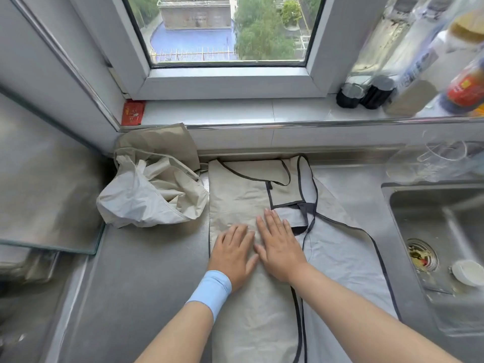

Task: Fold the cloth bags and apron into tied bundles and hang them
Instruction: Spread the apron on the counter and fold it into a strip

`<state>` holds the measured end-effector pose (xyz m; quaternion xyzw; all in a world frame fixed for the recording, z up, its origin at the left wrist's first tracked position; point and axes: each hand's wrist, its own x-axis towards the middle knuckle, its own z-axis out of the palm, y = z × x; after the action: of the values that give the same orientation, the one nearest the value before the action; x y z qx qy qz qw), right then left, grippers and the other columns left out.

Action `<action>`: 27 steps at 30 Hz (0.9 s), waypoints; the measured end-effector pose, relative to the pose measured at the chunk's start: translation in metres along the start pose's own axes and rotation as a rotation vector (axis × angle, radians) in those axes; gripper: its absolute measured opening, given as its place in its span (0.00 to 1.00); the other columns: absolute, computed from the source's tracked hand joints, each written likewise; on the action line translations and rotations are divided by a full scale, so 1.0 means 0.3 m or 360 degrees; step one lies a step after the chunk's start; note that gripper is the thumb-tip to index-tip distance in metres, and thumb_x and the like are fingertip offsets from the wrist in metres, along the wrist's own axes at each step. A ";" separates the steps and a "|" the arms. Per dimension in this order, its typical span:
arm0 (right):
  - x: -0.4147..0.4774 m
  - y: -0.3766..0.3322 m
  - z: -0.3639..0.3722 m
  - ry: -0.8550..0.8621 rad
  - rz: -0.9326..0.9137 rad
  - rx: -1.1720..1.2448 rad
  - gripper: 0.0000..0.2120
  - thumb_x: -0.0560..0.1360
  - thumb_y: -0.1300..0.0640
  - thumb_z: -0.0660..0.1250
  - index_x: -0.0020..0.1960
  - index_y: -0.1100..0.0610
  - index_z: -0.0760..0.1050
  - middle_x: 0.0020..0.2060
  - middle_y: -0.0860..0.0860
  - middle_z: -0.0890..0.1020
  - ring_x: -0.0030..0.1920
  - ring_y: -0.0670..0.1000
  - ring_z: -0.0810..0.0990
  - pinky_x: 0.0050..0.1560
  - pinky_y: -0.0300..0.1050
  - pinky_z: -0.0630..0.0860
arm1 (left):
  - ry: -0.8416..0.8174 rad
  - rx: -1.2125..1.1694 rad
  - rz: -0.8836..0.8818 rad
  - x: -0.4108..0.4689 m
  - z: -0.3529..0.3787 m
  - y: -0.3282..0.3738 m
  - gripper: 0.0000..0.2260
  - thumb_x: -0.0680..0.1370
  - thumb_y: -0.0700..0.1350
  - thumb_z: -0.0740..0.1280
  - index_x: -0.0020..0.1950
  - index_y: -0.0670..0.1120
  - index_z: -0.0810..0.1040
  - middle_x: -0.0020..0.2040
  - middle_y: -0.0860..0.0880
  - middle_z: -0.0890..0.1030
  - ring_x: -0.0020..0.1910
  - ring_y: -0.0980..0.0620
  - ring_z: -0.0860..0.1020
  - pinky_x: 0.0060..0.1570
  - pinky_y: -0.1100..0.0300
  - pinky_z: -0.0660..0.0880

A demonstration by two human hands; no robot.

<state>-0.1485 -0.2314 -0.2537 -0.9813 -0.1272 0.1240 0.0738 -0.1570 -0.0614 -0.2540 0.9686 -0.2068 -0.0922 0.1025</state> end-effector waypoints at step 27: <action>-0.713 0.337 -0.105 0.0009 0.1529 0.0906 0.41 0.72 0.49 0.71 0.75 0.57 0.52 0.63 0.56 0.75 0.61 0.60 0.77 0.53 0.50 0.74 | -0.0507 -0.0053 -0.0204 -0.249 0.033 0.642 0.30 0.74 0.57 0.62 0.74 0.53 0.58 0.77 0.49 0.53 0.76 0.45 0.50 0.72 0.49 0.58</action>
<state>-0.3172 -0.3888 -0.1933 -0.8707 0.3730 0.1705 0.2715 -0.2998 -0.2038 -0.2079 0.9511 -0.1566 -0.2544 0.0784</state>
